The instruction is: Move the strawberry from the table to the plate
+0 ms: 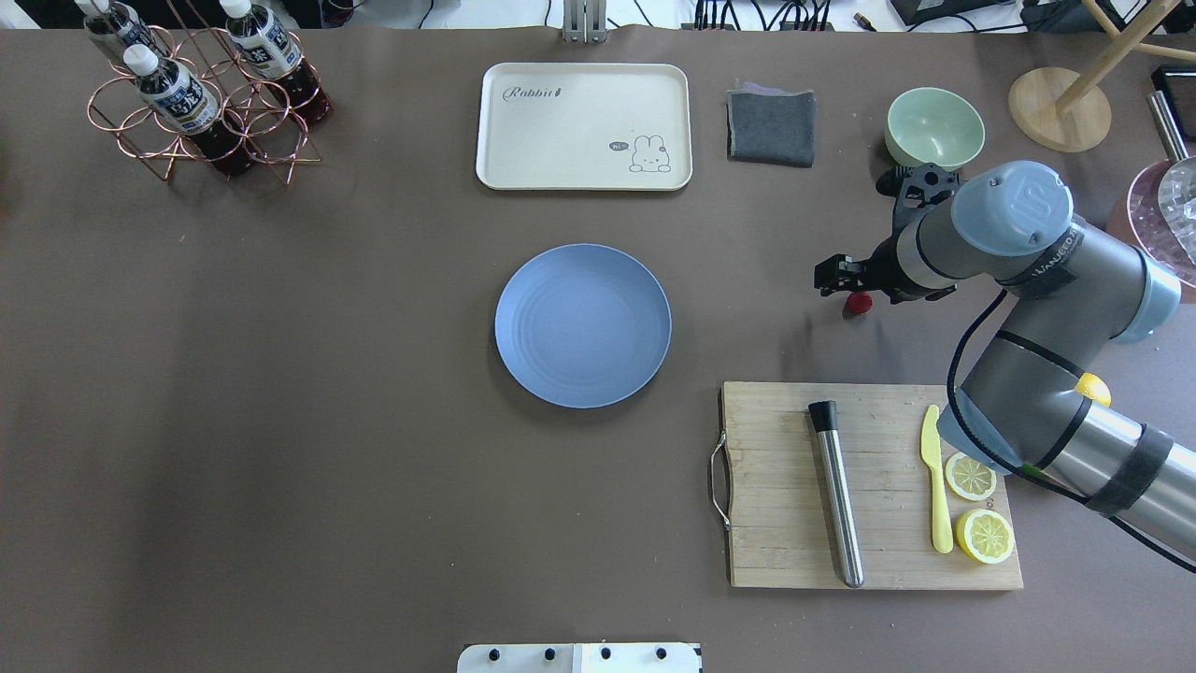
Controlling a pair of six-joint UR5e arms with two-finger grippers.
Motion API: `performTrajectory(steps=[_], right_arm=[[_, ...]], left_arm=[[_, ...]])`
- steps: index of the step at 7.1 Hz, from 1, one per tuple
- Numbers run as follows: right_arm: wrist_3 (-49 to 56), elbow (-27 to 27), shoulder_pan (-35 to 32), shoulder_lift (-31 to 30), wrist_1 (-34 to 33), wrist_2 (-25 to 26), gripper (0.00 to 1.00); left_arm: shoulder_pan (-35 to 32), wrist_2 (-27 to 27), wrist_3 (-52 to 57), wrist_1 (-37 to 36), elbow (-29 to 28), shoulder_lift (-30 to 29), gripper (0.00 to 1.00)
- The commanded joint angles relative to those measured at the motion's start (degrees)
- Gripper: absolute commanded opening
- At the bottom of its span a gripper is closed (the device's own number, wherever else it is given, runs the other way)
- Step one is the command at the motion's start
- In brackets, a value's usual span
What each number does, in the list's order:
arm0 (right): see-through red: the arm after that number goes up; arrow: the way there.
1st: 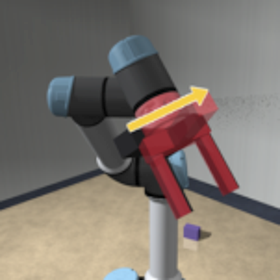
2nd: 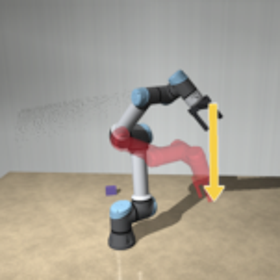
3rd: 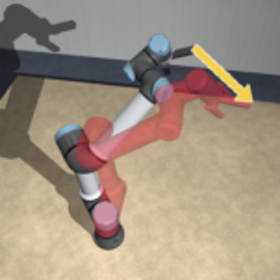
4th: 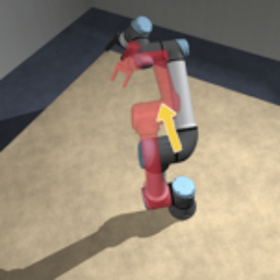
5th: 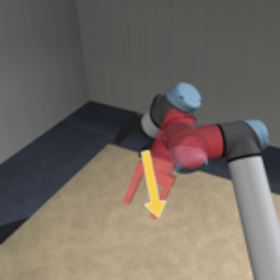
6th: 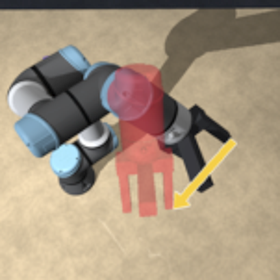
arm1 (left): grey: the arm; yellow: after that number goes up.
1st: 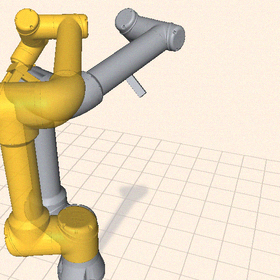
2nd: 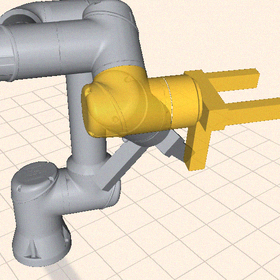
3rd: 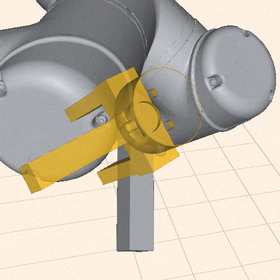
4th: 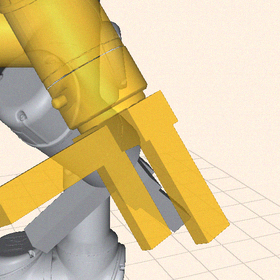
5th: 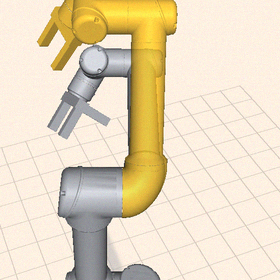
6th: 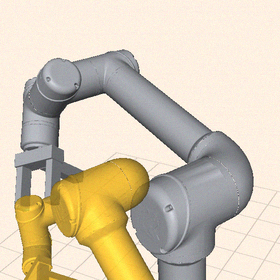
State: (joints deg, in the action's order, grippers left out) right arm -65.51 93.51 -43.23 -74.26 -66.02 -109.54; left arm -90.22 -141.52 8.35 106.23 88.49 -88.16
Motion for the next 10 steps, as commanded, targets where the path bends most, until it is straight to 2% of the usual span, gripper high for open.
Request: performTrajectory(steps=[1,3,4,5,6,7,9,10], right_arm=[[0.3,-1.4,1.3,0.0,0.2,1.6,0.86],[1.2,-1.9,1.4,0.0,0.2,2.2,0.79],[1.1,-1.8,1.4,0.0,0.2,2.2,0.7],[0.7,-1.8,1.3,0.1,0.2,2.2,0.55],[0.6,-1.4,1.1,0.2,0.2,2.1,0.14],[1.0,-1.2,1.2,0.1,0.2,2.0,0.0],[0.0,1.6,1.1,1.5,-0.6,1.8,0.0],[-3.8,1.8,1.2,3.8,-0.9,1.8,0.0]], left_arm=[[-0.2,-0.4,0.4,0.2,-0.2,0.4,0.98],[-0.2,-0.4,0.5,0.2,-0.2,0.4,0.98],[-0.1,-0.4,0.5,0.2,-0.2,0.5,0.98],[-0.1,-0.4,0.5,0.3,-0.2,0.4,0.98],[-0.1,-0.4,0.5,0.3,-0.2,0.4,0.98],[-0.1,-0.4,0.5,0.3,-0.1,0.4,0.98],[-0.1,-0.4,0.5,0.3,-0.1,0.4,0.98],[-0.1,-0.4,0.5,0.3,-0.1,0.4,0.98]])
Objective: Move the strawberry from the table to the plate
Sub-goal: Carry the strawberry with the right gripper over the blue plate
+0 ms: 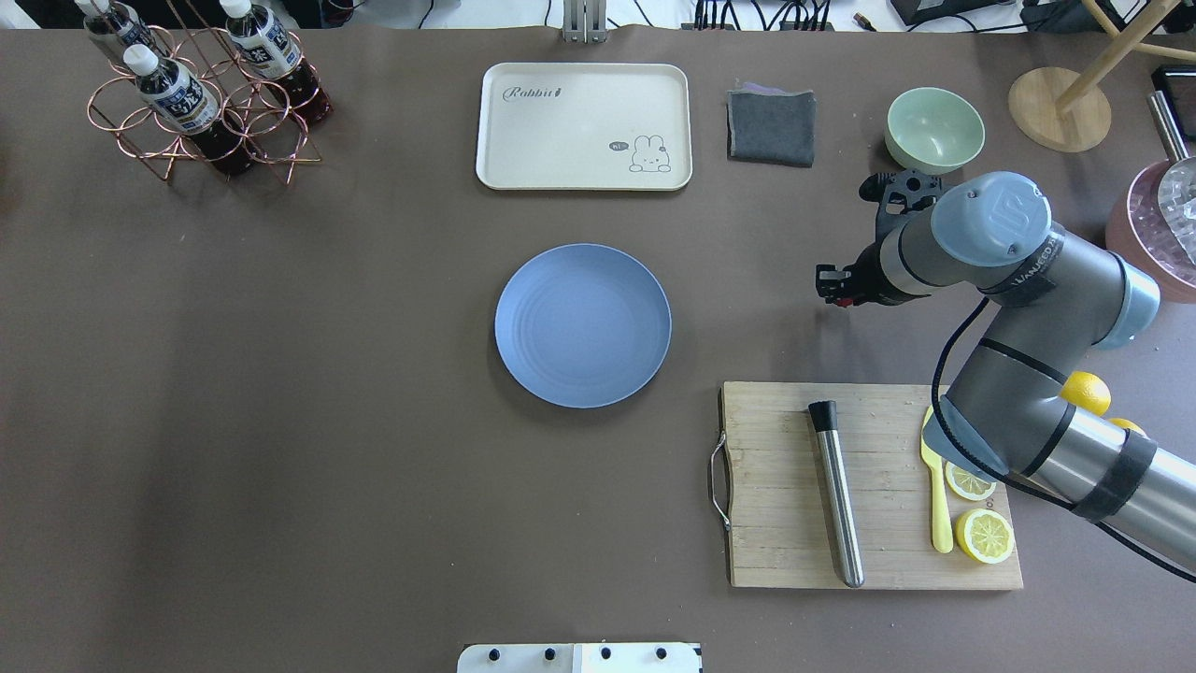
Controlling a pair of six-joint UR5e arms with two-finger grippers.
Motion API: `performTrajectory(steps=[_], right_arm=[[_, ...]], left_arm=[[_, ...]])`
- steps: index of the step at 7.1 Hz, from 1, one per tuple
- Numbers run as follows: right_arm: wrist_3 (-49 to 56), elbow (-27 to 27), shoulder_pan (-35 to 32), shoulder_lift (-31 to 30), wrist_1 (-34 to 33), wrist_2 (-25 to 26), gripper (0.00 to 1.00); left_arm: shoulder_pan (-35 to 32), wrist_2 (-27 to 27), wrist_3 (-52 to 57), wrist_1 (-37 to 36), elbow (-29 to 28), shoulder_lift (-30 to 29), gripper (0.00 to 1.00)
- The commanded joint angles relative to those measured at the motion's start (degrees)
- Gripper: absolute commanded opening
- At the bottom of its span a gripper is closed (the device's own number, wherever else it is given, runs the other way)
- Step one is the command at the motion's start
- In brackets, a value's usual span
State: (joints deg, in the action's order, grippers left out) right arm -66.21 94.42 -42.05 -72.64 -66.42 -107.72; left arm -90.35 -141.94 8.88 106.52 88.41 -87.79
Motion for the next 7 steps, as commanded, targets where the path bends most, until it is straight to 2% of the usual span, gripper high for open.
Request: performTrajectory(steps=[1,2,3,5,7], right_arm=[[-9.5,0.5,0.5,5.9,-1.9,0.1,0.0],[-13.2,0.4,2.0,10.4,-5.6,0.7,0.0],[-17.4,0.1,4.7,13.9,-6.6,2.5,0.0],[-24.1,-2.0,11.6,18.5,-6.7,11.3,0.0],[-28.9,-8.4,16.1,24.6,-6.6,17.3,0.0]], left_arm=[[0.0,0.0,0.0,0.0,-0.1,0.0,0.98],[0.0,0.0,0.0,-0.1,-0.2,-0.1,0.98],[0.0,0.0,0.0,0.0,-0.1,-0.1,0.98],[0.0,0.0,0.0,0.0,0.0,-0.2,0.98],[0.0,0.0,0.0,-0.1,-0.2,-0.1,0.98]])
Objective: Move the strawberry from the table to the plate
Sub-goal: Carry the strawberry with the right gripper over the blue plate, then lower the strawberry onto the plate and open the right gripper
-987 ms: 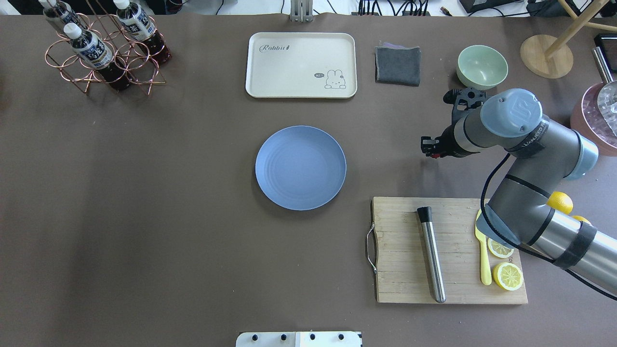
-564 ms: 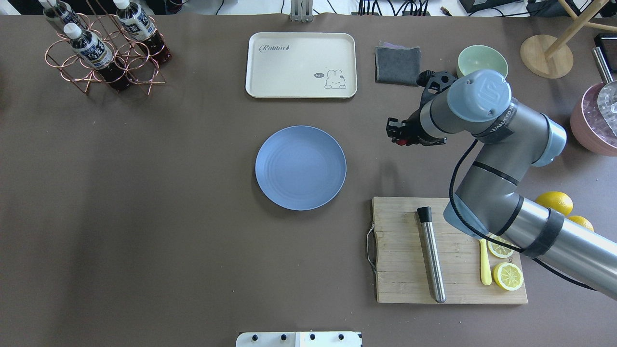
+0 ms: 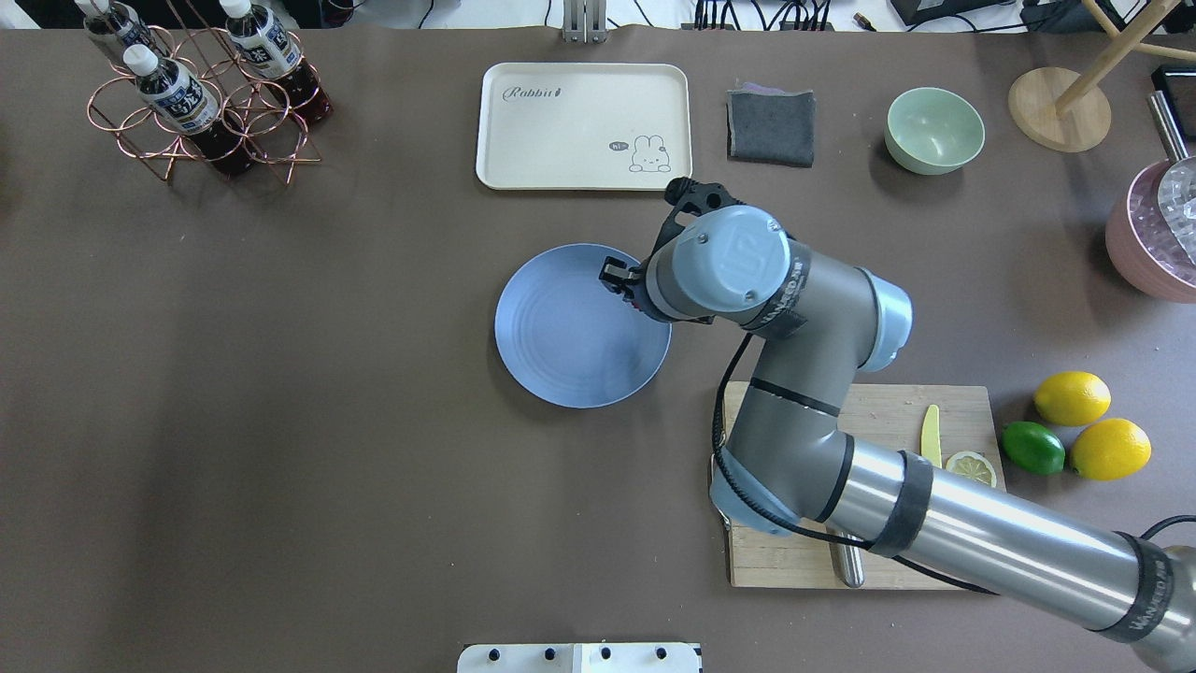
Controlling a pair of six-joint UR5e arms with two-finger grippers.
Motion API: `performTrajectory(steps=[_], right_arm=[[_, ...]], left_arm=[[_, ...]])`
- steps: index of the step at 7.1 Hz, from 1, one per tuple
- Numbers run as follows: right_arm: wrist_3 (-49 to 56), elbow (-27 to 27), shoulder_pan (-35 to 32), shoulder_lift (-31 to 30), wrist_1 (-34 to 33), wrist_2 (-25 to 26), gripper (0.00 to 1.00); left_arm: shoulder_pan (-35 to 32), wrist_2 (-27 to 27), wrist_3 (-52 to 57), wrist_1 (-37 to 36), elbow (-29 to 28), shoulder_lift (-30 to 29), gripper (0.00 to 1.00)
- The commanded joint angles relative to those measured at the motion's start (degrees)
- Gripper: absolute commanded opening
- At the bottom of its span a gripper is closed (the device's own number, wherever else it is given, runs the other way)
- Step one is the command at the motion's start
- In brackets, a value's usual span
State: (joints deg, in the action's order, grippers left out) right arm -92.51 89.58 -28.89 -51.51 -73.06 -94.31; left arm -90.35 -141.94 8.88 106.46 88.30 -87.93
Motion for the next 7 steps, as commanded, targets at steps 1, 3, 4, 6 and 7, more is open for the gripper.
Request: performTrajectory(steps=[1,3,4,6,7], right_arm=[[-3.5,-4.2,4.3,3.4,0.3,5.9,0.0],[-3.5,-6.0,4.6,4.5,0.6,6.3,0.0],[-3.7,-6.4,5.0,4.8,0.7,7.0,0.0],[-3.6,-6.4,5.0,4.7,0.7,8.4,0.0],[-3.6,-6.5,5.0,4.7,0.7,8.5,0.0]], left_arm=[[0.0,0.0,0.0,0.0,-0.1,0.0,0.98],[0.0,0.0,0.0,0.0,-0.1,0.1,0.98],[0.0,0.0,0.0,0.0,-0.1,0.1,0.98],[0.0,0.0,0.0,0.0,-0.1,0.1,0.98],[0.0,0.0,0.0,0.1,-0.1,0.1,0.98]])
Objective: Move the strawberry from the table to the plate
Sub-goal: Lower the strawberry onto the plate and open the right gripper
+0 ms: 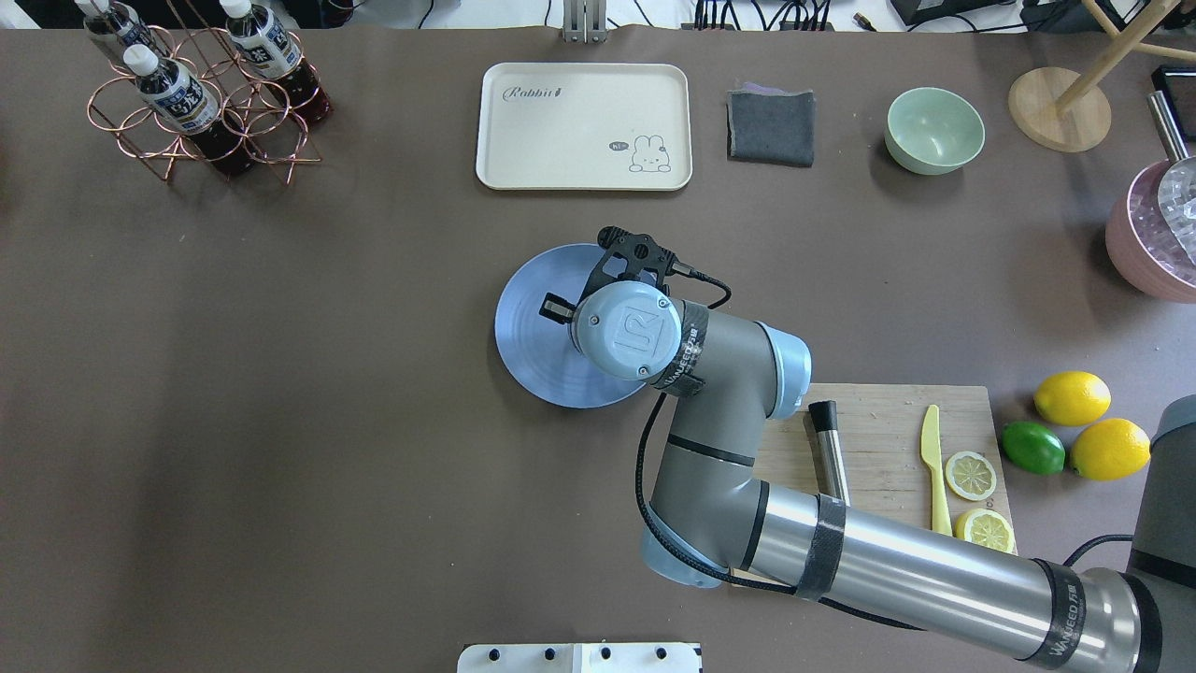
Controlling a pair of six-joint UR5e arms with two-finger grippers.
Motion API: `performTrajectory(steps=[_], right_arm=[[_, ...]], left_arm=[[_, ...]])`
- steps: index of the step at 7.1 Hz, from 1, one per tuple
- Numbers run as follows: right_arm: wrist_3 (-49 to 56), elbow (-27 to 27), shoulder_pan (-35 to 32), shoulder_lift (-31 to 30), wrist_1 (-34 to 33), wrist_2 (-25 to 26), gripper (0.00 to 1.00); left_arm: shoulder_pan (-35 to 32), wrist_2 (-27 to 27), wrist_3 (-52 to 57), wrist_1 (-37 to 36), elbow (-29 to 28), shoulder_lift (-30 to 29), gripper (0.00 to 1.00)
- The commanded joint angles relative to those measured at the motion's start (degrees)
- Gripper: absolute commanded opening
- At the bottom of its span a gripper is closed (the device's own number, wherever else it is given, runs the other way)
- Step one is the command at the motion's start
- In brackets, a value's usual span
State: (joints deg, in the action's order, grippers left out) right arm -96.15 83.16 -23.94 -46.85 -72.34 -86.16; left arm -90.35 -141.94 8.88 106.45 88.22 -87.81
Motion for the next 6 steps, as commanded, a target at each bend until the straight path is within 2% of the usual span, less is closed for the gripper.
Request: performTrajectory(steps=[1,5,6], right_arm=[[0.0,-0.5,0.1,0.0,0.0,0.4,0.0],[0.0,-1.3,0.1,0.8,0.0,1.0,0.0],[-0.1,-1.7,0.0,1.1,0.0,1.0,0.15]], left_arm=[[0.0,0.0,0.0,0.1,0.0,0.0,0.98],[0.0,0.0,0.0,0.1,0.0,0.0,0.98],[0.0,0.0,0.0,0.1,0.0,0.0,0.98]])
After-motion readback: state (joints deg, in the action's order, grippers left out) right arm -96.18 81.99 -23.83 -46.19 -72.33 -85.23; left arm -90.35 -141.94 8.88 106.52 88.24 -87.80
